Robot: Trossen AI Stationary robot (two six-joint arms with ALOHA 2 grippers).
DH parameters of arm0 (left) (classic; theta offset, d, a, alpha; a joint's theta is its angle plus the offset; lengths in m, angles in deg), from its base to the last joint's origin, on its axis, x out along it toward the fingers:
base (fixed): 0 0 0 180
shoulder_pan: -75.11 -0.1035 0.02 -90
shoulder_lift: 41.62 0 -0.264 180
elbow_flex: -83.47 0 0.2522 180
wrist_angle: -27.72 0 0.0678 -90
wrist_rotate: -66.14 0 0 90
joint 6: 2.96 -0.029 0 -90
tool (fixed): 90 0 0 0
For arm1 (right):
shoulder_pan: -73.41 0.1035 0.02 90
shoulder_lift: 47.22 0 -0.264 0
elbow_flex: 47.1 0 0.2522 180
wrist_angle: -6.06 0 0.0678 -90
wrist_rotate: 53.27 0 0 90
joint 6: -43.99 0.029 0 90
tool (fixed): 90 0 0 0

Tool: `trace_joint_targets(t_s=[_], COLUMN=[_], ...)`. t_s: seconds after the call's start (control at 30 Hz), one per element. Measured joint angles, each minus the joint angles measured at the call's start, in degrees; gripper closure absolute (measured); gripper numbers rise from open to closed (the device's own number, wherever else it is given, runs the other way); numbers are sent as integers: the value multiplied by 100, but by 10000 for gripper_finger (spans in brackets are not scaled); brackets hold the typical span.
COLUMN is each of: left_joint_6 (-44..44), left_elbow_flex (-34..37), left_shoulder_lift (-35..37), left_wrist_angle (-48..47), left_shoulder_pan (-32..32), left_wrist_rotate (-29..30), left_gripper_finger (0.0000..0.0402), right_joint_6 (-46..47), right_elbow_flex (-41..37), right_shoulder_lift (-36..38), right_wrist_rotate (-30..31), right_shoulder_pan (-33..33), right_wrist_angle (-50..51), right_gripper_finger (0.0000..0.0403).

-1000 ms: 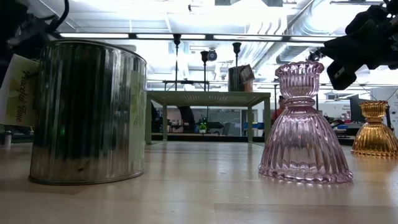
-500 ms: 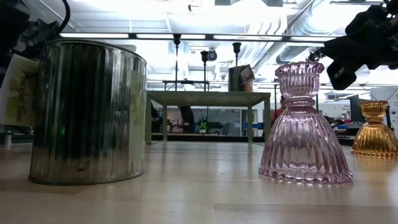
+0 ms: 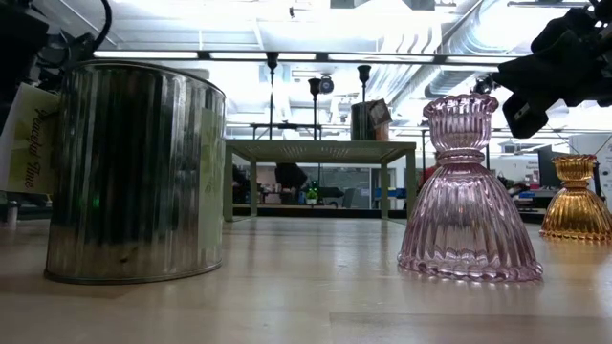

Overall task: Pick & Place candle stick holders
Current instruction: Put the top scented candle on the shelf

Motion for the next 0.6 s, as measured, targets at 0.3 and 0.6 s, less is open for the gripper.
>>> trace_joint_targets(t_s=[0.3, 0.6], left_joint_6=[-339, -339], left_elbow_flex=[2, -7], left_shoulder_lift=[-517, -1172], left_wrist_angle=[754, 1435], left_shoulder_pan=[159, 157], left_wrist_rotate=[318, 514], left_gripper_finger=[8, 8], right_joint_6=[0, 0], right_elbow_flex=[0, 0], right_shoulder_lift=[0, 0], right_wrist_rotate=[1, 2], right_shoulder_pan=[-1, -2], right_wrist_angle=[0, 0], right_gripper_finger=[359, 359])
